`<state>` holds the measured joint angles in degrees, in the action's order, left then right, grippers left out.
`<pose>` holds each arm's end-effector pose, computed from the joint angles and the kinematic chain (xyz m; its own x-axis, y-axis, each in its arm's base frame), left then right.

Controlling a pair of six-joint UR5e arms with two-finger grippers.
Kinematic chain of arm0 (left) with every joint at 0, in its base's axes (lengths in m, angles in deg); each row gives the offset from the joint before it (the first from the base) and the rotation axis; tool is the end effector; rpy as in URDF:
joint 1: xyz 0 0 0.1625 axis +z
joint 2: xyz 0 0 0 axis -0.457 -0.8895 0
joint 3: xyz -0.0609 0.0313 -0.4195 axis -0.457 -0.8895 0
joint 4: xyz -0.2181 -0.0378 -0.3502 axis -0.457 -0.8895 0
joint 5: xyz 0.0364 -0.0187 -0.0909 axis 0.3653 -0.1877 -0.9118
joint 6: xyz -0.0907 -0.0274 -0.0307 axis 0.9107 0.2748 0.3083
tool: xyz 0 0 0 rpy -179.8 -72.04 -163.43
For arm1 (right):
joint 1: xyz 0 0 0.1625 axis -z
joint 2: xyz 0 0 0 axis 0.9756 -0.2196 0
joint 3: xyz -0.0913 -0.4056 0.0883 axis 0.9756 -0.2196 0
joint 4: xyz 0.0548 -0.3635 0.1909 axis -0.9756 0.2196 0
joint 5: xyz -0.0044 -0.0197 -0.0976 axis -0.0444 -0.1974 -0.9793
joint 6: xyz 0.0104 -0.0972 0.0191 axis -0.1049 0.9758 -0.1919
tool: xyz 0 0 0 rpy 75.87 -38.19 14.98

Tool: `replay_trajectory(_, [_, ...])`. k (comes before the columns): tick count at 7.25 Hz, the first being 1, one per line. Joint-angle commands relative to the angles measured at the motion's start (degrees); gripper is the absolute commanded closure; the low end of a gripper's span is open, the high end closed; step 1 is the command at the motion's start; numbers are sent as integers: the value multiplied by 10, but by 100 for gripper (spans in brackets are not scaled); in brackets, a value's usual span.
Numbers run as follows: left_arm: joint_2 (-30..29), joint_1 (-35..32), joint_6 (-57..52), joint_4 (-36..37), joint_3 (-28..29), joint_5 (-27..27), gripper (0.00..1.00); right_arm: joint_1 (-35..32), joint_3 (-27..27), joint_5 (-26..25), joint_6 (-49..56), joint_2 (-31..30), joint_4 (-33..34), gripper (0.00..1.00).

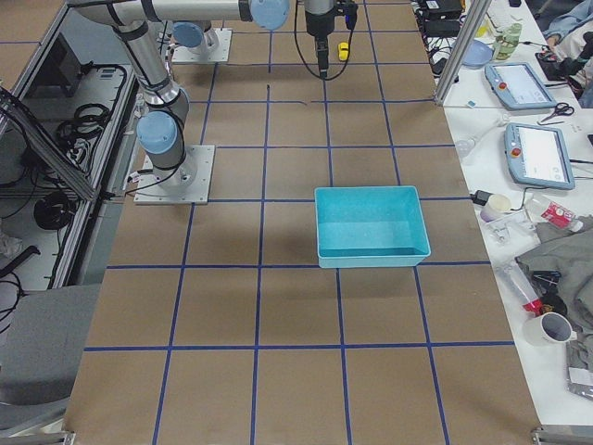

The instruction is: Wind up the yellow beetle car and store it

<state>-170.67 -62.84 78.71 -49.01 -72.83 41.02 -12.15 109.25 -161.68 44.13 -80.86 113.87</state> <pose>-0.1342 -0.4944 0.4891 -0.9959 -0.0901 0.0084 -0.0903 0.9955 -0.0295 0.1286 -0.4836 0.5056 -0.9999 -0.0136 0.0053 -0.0142 0.9921 -0.1245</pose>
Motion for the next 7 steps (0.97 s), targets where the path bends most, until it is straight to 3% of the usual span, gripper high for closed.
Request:
replay_trajectory(1, [-1,0,7,-2,0,1,0,-2,0,1,0,0,0,0])
replay_trajectory(7, [-1,0,7,-4,-1,9,0,-1,1,2,0,0,0,0])
